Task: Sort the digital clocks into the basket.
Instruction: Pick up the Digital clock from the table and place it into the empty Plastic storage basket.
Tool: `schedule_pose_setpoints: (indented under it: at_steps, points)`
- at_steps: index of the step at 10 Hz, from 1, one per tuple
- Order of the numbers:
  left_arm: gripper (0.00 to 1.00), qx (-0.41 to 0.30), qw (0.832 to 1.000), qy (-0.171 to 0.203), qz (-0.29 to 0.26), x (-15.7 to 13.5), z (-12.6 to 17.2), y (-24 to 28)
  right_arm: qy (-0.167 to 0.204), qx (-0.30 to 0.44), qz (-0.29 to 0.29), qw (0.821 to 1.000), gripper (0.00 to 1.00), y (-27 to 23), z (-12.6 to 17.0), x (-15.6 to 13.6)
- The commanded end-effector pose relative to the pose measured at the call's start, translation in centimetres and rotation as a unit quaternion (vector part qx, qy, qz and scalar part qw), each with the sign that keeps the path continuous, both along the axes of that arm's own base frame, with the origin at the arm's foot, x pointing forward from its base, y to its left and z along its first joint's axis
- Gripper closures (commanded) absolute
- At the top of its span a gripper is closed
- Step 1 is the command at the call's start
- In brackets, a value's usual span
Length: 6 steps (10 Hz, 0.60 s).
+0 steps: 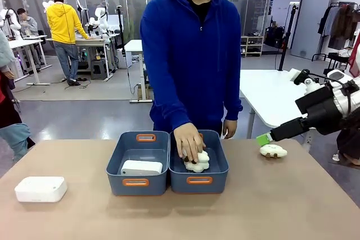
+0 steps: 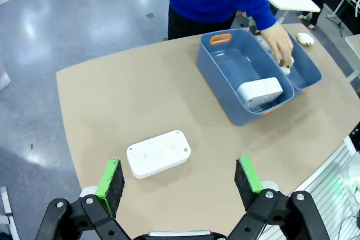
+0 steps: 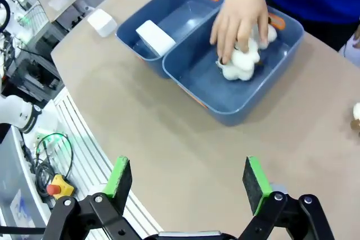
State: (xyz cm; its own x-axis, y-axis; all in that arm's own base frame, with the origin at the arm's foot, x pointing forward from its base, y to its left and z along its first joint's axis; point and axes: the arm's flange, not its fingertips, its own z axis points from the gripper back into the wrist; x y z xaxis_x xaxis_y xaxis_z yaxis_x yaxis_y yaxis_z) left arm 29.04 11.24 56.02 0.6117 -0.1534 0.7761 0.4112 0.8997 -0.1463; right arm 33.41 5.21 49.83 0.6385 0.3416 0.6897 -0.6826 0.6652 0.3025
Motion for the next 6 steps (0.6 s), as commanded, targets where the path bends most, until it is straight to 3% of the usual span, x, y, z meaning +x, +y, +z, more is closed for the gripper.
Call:
schedule_pose_setpoints:
  at_steps: [1, 6]
  points:
    - [0.00, 0.000, 1.000, 0.001, -0.001, 0.13, -0.01, -0.05, -0.010, 0.007, 0.006, 1.000, 0.00, 0.15, 0.27, 0.05]
    - [0.00, 0.000, 1.000, 0.001, -0.001, 0.13, -0.01, -0.05, -0.010, 0.007, 0.006, 1.000, 0.00, 0.15, 0.27, 0.05]
